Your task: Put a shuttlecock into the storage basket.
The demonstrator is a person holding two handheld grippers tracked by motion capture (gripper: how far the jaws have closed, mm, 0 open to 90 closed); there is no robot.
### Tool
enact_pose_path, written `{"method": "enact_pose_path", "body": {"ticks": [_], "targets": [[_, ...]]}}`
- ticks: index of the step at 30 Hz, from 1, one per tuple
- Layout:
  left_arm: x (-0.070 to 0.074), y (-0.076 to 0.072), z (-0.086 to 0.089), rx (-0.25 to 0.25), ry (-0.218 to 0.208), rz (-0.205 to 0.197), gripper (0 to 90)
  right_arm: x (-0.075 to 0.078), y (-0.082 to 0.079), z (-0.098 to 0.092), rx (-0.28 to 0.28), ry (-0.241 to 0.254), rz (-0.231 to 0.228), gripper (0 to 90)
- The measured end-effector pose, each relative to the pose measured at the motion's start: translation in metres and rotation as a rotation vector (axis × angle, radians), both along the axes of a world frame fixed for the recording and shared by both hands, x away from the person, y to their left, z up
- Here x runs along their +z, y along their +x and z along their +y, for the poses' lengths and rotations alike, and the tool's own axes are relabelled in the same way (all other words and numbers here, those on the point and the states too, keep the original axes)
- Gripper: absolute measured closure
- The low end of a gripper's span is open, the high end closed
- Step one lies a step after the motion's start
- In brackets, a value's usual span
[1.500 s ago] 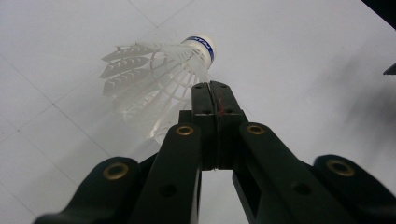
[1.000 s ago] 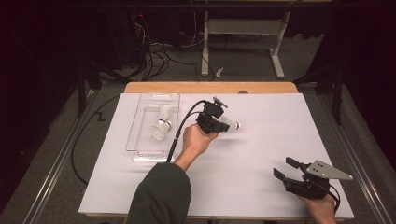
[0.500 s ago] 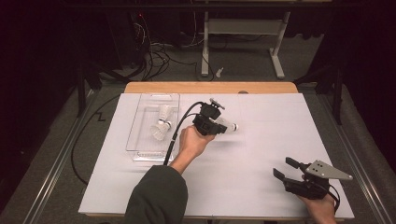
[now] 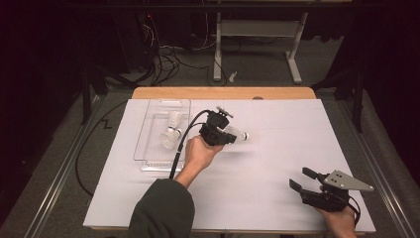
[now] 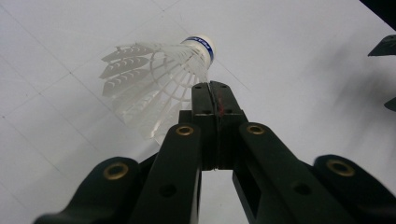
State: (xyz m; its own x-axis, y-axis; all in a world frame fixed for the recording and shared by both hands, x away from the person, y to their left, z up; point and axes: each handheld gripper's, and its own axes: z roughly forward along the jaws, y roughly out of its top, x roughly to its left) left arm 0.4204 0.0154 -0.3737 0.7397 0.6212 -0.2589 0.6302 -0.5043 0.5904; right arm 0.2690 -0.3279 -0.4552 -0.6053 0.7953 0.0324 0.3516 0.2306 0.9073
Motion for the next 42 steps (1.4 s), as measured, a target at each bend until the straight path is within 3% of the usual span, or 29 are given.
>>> {"method": "enact_pose_path", "body": {"ticks": [42], "targets": [[0.003,-0.022,0.018,-0.01,-0.005,-0.012,90.0,0.0,0.0,0.0,0.003,-0.001,0.004,32.7]]}}
